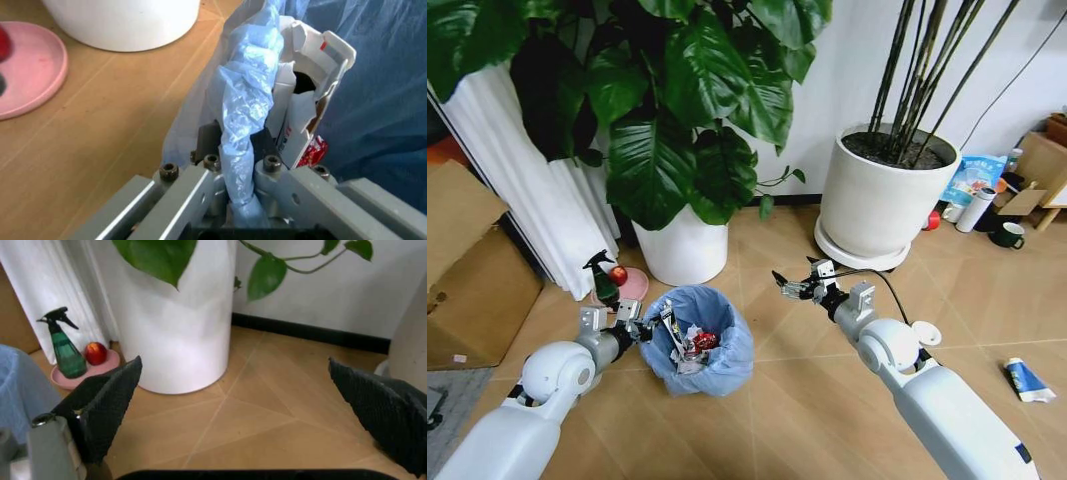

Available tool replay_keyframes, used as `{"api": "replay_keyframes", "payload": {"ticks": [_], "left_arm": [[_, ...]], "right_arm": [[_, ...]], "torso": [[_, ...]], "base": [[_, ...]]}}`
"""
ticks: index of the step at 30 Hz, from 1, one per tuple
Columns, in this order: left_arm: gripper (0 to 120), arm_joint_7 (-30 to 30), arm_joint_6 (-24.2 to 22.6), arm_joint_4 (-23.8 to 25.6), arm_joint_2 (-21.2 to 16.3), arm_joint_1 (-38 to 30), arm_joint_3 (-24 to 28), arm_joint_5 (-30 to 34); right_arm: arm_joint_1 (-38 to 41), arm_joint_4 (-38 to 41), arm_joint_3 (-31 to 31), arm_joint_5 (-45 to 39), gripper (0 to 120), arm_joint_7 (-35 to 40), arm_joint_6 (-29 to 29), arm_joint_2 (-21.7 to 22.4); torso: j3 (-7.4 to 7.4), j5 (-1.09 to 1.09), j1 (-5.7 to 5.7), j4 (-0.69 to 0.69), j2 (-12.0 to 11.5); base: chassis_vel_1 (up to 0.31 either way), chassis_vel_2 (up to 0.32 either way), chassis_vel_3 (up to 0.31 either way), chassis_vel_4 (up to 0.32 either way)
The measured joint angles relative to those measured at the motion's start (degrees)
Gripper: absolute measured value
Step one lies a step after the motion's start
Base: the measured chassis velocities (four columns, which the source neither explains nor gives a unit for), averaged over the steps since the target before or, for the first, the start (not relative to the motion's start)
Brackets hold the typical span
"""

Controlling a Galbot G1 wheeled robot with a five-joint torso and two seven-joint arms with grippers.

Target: Pick up the trash bin and place the garbage on the floor into it.

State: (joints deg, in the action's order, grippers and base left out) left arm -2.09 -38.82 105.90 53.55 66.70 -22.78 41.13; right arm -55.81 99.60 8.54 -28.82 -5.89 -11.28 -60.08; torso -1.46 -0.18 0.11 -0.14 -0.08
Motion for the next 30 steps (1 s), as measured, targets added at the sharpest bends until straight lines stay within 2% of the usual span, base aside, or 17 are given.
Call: {"api": "replay_keyframes", "payload": {"ticks": [10, 30], "left_arm": [[0, -0.5, 0.4, 0.1, 0.1, 0.3, -0.2, -1.0], [0, -0.6, 0.5, 0.5, 0.3, 1.1, -0.3, -1.3]], "right_arm": [[-0.7, 0.0, -0.2, 0.3, 100, -0.7, 0.0, -0.4], [-3.3, 0.8, 2.1, 1.0, 100, -1.3, 0.2, -0.3]], "torso": [[0.00, -0.01, 0.00, 0.03, 0.0], [0.00, -0.01, 0.00, 0.01, 0.0]], "base": [[-0.085, -0.093, 0.091, 0.093], [-0.145, -0.139, 0.137, 0.138]]}}
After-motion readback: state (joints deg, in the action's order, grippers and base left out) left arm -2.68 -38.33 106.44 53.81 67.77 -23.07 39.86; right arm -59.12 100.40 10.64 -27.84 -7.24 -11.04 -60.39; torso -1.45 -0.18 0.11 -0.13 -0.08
